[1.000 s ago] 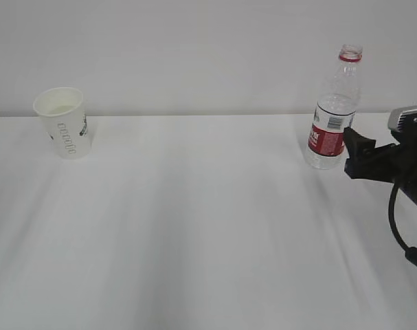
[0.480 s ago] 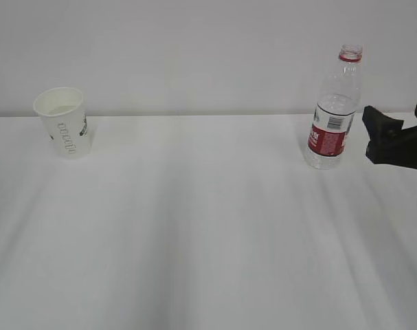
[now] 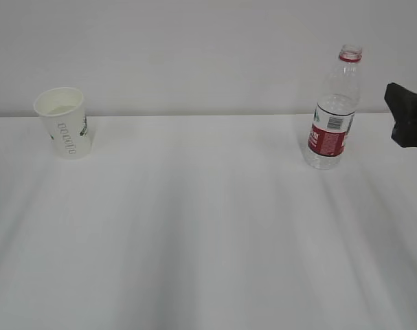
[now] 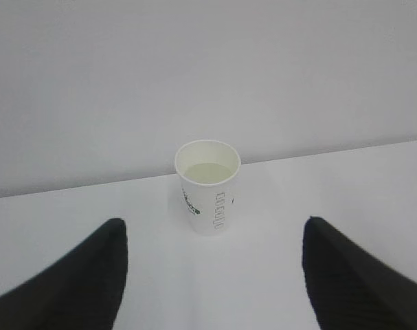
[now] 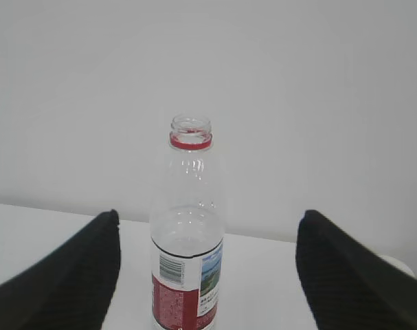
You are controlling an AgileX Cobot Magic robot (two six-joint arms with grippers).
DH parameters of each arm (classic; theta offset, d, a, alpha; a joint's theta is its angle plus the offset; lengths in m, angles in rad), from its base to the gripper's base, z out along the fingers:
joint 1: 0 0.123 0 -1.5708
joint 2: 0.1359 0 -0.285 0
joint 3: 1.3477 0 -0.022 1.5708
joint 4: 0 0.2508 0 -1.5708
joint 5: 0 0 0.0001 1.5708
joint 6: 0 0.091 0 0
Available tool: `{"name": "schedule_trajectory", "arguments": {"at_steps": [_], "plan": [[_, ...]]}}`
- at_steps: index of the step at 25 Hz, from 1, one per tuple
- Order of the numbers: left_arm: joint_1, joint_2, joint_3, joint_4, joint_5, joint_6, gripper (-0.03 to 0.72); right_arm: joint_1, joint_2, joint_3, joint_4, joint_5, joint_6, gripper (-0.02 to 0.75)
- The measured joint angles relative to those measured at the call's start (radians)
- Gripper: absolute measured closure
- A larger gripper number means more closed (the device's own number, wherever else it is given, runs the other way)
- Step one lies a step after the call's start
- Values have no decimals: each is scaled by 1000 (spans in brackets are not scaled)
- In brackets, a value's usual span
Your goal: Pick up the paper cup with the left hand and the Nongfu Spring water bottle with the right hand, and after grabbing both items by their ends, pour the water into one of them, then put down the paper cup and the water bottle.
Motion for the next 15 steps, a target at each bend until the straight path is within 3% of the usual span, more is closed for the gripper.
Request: {"name": "schedule_trajectory", "arguments": {"at_steps": [15], "plan": [[0, -93, 0, -17, 82, 0, 111, 0, -298, 4, 0, 308, -33, 145]]}}
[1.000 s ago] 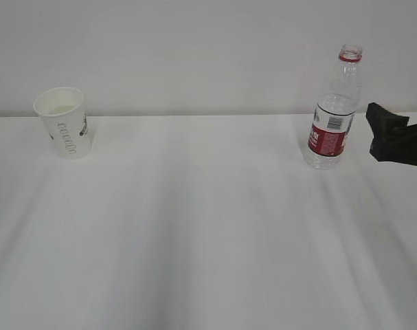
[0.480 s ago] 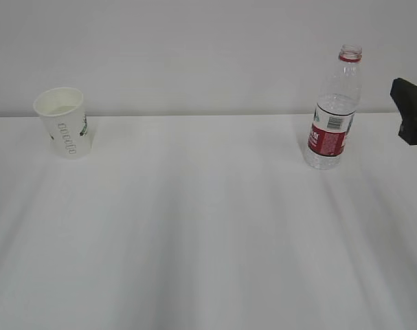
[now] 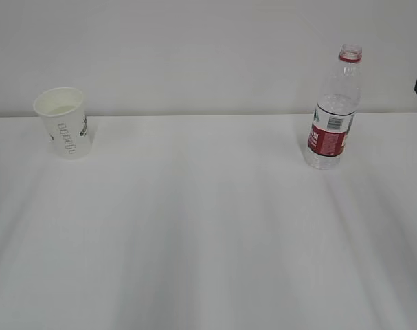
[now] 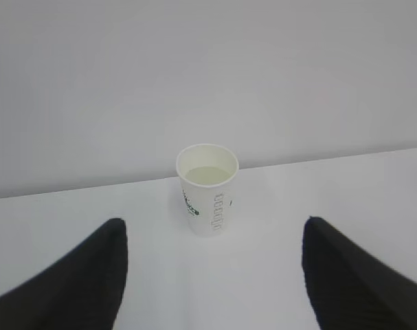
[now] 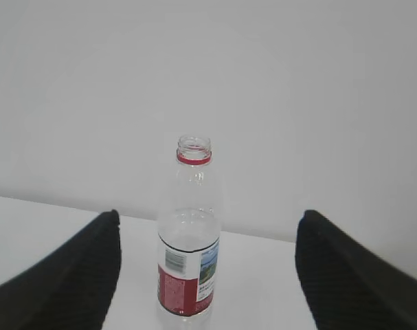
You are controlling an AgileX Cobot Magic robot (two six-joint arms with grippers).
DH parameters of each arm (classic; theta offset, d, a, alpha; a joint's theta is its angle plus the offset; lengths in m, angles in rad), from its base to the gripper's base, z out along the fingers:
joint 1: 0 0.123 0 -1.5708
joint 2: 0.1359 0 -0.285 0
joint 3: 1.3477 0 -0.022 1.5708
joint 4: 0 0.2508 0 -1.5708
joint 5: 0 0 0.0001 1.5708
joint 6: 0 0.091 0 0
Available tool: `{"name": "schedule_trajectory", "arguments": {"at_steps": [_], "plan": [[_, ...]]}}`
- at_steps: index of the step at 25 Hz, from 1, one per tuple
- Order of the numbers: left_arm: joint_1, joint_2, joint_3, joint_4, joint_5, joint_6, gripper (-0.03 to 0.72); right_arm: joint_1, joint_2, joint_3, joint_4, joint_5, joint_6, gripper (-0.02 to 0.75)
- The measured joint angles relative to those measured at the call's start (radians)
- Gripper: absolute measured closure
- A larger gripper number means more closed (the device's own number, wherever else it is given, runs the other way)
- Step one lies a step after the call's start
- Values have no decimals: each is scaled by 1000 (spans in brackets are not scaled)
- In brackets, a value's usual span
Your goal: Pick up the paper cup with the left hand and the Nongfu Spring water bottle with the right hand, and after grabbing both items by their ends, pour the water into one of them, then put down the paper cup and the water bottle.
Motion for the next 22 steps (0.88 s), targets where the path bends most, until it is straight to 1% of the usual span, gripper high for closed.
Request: {"name": "schedule_trajectory", "arguments": {"at_steps": [6, 16, 22], "plan": [[0, -83, -5, 0, 80, 0, 111, 0, -95, 2, 0, 125, 0, 145], [0, -133, -135, 0, 282, 0, 111, 0, -306, 2, 0, 357, 0, 146], [0, -145, -200, 0, 405, 0, 128, 0, -442, 3, 0, 526, 0, 146]]}}
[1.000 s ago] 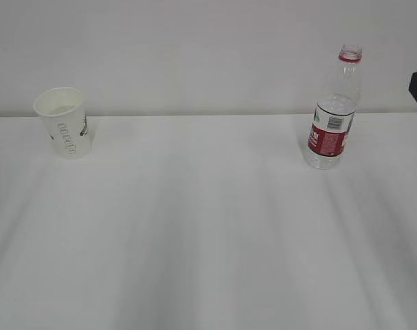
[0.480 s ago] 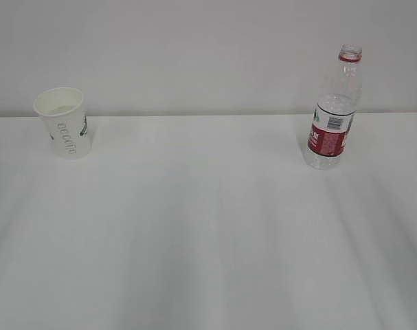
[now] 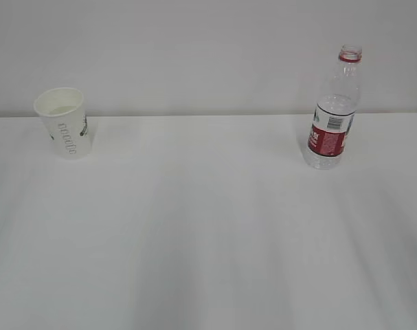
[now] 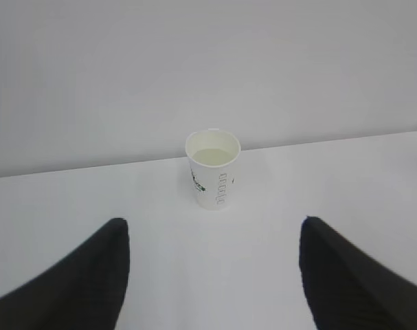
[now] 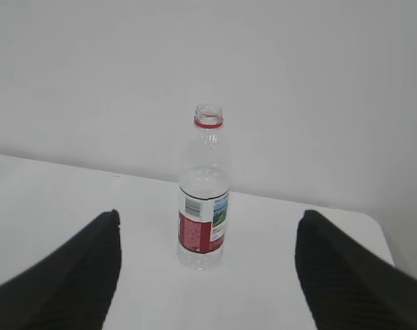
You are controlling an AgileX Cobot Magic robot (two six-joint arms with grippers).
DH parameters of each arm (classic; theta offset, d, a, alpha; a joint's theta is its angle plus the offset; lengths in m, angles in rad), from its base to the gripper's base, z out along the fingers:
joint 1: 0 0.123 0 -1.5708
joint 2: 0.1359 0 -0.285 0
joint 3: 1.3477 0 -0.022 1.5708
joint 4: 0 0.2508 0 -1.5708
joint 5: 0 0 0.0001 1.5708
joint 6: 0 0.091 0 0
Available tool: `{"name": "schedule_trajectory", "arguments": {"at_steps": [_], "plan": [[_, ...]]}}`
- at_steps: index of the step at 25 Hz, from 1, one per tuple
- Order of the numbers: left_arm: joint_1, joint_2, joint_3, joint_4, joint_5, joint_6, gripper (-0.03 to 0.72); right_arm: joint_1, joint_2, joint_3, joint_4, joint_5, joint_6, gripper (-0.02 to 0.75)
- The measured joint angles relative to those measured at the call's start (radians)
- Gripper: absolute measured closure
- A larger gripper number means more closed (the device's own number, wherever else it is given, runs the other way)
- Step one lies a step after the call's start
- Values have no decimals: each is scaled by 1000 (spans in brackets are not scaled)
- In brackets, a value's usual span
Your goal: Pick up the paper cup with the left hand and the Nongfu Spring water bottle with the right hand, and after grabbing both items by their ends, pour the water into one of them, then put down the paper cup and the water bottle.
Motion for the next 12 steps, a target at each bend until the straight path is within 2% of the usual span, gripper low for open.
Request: {"name": "schedule_trajectory", "arguments": {"at_steps": [12], "plan": [[0, -117, -21, 0, 172, 0, 138, 0, -251, -25, 0, 316, 0, 146]]}}
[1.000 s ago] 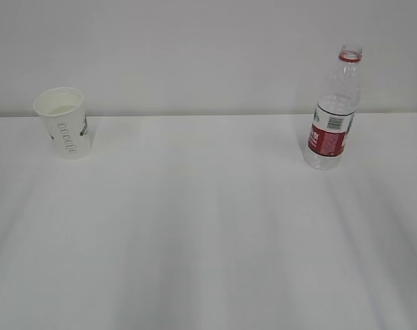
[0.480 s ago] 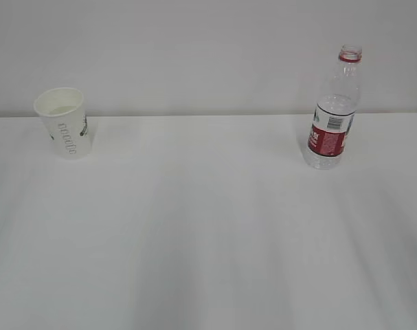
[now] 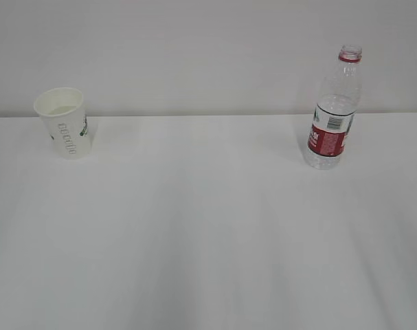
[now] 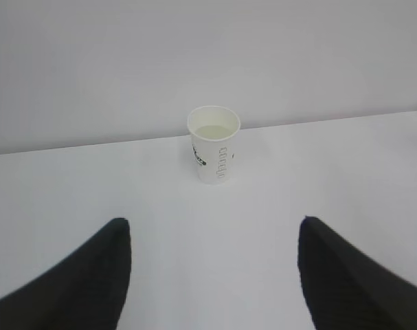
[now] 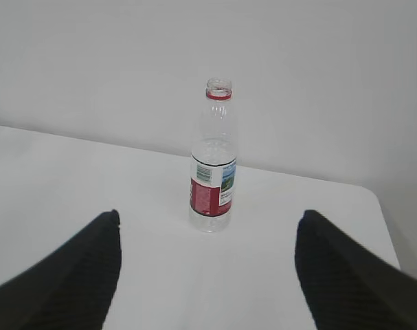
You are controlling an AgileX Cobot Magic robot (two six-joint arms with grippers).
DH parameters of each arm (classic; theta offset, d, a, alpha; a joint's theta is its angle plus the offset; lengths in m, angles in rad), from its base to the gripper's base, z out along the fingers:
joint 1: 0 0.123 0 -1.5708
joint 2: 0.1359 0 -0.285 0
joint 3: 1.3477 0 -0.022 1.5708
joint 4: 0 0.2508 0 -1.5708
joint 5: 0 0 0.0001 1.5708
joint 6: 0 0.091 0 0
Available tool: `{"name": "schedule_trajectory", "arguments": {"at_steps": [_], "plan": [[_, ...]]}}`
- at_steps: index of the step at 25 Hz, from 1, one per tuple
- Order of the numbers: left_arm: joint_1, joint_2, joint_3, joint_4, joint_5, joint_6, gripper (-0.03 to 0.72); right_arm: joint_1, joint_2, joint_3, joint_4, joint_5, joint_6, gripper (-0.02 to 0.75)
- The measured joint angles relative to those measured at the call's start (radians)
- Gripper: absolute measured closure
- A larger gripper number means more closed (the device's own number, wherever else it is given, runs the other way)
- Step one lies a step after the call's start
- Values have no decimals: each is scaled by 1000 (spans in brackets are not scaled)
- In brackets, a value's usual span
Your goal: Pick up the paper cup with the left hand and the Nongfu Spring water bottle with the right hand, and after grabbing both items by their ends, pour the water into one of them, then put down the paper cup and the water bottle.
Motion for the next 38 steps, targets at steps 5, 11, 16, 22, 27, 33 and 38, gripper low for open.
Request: {"name": "schedule_trajectory", "arguments": {"at_steps": [5, 11, 16, 22, 27, 33, 38], "plan": [[0, -61, 0, 0, 51, 0, 139, 0, -64, -17, 0, 84, 0, 146], [0, -140, 0, 0, 153, 0, 139, 0, -136, -18, 0, 180, 0, 146], [0, -202, 0, 0, 215, 0, 140, 0, -193, -18, 0, 244, 0, 147], [0, -268, -1, 0, 283, 0, 146, 0, -235, -18, 0, 355, 0, 147], [0, -322, 33, -2, 336, 0, 147, 0, -278, -33, 0, 452, 0, 146], [0, -345, 70, -4, 344, 0, 148, 0, -334, -90, 0, 580, 0, 147], [0, -345, 114, -5, 363, 0, 148, 0, -341, -101, 0, 625, 0, 147]]}}
